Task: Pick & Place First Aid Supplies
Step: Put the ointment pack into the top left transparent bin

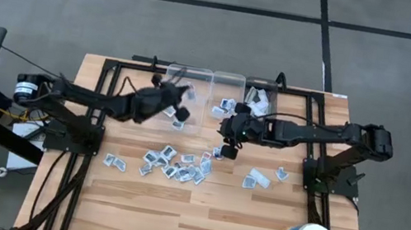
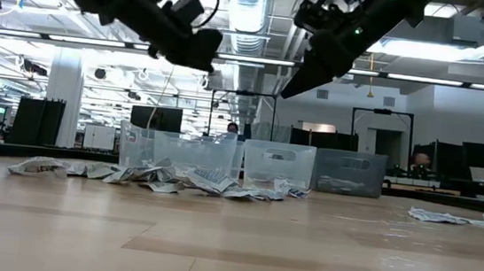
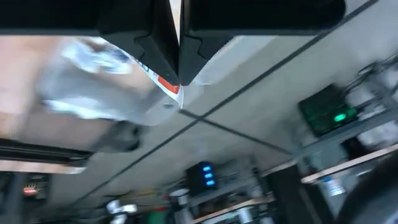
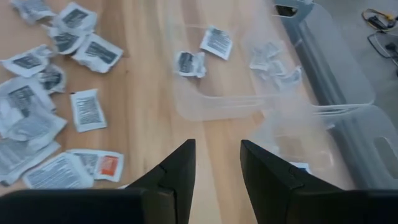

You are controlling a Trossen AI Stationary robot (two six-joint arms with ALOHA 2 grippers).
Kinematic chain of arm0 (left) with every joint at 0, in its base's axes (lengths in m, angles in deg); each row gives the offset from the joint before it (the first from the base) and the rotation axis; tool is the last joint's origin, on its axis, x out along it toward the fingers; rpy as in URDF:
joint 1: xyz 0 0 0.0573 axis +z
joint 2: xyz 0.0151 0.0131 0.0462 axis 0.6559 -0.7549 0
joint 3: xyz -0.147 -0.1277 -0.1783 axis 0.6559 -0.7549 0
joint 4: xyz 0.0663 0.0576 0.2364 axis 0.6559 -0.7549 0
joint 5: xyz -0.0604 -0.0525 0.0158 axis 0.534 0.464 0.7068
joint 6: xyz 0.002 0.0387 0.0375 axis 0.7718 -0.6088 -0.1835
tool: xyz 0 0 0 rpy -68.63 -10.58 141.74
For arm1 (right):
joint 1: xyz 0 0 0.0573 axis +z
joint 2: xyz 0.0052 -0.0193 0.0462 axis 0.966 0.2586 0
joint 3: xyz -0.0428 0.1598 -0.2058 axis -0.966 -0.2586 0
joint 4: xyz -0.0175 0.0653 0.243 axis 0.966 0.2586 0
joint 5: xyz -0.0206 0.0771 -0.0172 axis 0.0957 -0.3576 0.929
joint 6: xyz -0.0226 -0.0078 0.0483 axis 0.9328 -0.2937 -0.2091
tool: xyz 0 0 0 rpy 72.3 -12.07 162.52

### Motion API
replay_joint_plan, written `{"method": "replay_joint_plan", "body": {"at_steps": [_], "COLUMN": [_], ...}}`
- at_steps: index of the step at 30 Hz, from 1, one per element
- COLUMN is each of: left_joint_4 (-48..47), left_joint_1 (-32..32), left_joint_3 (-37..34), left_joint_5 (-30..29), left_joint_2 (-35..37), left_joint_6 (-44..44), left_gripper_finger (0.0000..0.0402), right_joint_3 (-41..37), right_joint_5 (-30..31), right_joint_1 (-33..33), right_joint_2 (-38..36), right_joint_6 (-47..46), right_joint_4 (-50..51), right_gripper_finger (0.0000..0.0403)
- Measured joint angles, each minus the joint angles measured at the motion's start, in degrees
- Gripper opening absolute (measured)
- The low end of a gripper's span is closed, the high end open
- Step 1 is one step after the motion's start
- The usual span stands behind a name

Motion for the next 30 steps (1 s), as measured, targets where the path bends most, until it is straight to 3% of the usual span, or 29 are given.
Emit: {"method": "replay_joint_plan", "body": {"at_steps": [5, 14, 22, 30], "left_joint_4": [-0.1, 1.7, 5.8, 5.9], "left_joint_1": [9.4, 23.2, 26.2, 26.0], "left_joint_3": [0.0, 0.0, 0.0, 0.0], "left_joint_5": [6.3, 27.5, 28.5, 30.4], "left_joint_2": [-1.2, -7.3, -11.4, -11.7], "left_joint_6": [0.4, 2.4, 4.7, 5.1], "left_gripper_finger": [0.0006, 0.0006, 0.0012, 0.0079], "right_joint_3": [0.0, 0.0, 0.0, 0.0], "right_joint_5": [0.0, 0.0, 0.0, 0.0], "right_joint_1": [-2.5, -7.5, -9.9, -10.4], "right_joint_2": [0.0, 0.0, 0.0, 0.0], "right_joint_6": [0.1, -0.8, -1.4, -1.2], "right_joint_4": [-0.5, -0.7, -1.1, -1.1], "right_gripper_finger": [0.0120, 0.0120, 0.0120, 0.0120]}}
